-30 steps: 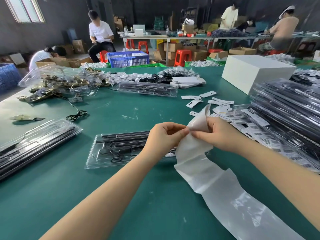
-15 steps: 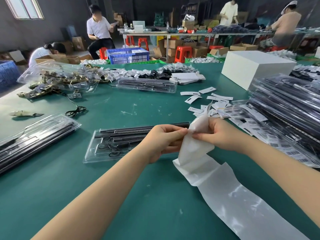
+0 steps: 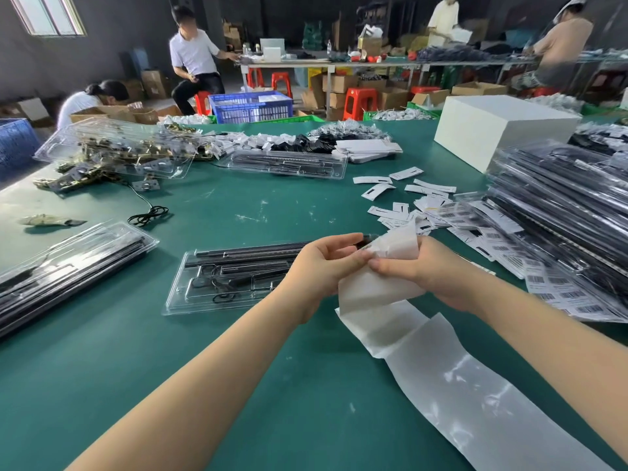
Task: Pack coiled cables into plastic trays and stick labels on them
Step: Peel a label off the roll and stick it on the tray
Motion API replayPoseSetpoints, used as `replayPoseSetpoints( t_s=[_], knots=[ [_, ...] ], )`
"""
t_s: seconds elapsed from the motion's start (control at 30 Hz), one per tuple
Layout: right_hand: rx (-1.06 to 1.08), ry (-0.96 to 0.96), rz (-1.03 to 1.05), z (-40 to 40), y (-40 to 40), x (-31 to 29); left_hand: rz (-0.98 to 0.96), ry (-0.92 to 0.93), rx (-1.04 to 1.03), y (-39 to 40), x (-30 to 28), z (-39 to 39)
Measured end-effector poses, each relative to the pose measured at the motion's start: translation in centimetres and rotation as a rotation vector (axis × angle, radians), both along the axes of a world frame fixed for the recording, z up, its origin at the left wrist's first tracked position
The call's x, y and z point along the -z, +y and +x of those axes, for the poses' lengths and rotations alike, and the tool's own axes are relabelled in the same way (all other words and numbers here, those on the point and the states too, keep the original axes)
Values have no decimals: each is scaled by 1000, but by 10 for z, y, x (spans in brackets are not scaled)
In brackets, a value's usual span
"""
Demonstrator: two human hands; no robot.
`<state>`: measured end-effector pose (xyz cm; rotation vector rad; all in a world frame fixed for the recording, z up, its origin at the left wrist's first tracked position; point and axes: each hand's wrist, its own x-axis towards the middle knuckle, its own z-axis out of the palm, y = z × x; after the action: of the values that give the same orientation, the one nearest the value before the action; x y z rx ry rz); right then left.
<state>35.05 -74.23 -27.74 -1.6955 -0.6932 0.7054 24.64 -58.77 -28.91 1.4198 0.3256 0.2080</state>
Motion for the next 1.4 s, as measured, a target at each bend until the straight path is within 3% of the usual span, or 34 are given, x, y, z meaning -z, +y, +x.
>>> replayPoseSetpoints(
  t_s=[0.2,0.5,0.7,0.83,1.07,1.17,1.3,1.4],
  knots=[
    [-11,-14,16,-3,-4,2,63,-113,-119,-3,6,5],
    [-35,74,75,-4,-13,6,89,-181,-41,-6,5,-1],
    [19,-61,112,-7,-12,7,513,-109,-98,-11,6,-4],
    [-39,-60,73,-7,-17,5,620,-141,-123,-14,5,-7],
    [-52,-300,-48,-11,-12,4,990,-114,-132,-17,1,-8],
    [-77,-345,-39,-11,-14,3,944,-123,-111,-18,-1,-7],
    [29,-346,-106,-5,-17,9,699,-66,-63,-19,-4,-5],
    [45,-341,-89,-6,-20,11,690,-61,-44,-21,-7,-6]
  ],
)
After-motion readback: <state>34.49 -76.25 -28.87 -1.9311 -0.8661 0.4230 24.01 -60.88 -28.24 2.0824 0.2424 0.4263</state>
